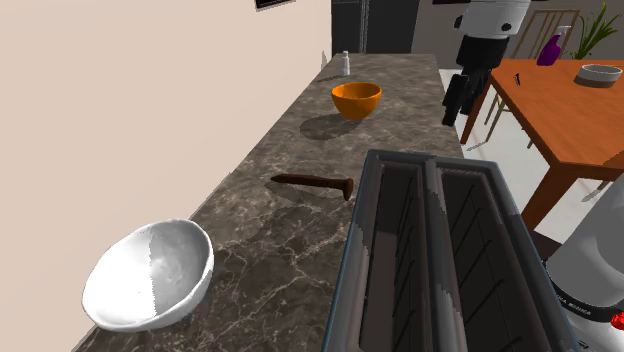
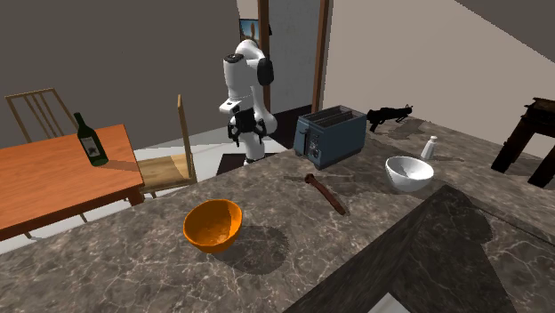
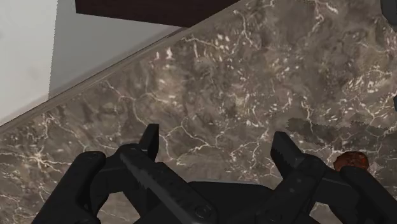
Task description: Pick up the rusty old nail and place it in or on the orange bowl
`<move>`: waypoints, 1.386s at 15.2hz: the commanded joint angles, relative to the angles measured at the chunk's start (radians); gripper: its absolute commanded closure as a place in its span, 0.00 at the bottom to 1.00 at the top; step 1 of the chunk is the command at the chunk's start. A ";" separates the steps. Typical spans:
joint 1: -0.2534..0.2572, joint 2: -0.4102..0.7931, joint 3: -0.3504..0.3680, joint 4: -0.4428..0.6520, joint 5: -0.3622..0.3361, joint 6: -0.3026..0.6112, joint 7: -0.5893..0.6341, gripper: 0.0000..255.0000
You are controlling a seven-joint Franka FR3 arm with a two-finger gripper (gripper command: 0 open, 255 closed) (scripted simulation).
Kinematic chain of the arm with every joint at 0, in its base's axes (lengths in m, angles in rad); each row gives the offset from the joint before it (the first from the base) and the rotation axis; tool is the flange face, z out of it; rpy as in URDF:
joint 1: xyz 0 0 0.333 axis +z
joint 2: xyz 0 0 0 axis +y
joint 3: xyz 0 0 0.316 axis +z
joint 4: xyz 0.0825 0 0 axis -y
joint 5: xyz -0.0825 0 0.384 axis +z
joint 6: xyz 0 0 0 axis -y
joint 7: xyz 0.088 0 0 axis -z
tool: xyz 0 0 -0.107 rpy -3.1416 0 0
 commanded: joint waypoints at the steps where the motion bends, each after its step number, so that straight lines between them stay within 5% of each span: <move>1: 0.000 0.000 0.000 0.000 0.000 0.000 0.000 0.00; 12: 0.115 0.277 0.151 0.102 0.057 0.237 0.041 0.00; 21: 0.180 0.530 0.271 0.264 0.024 0.375 0.093 0.00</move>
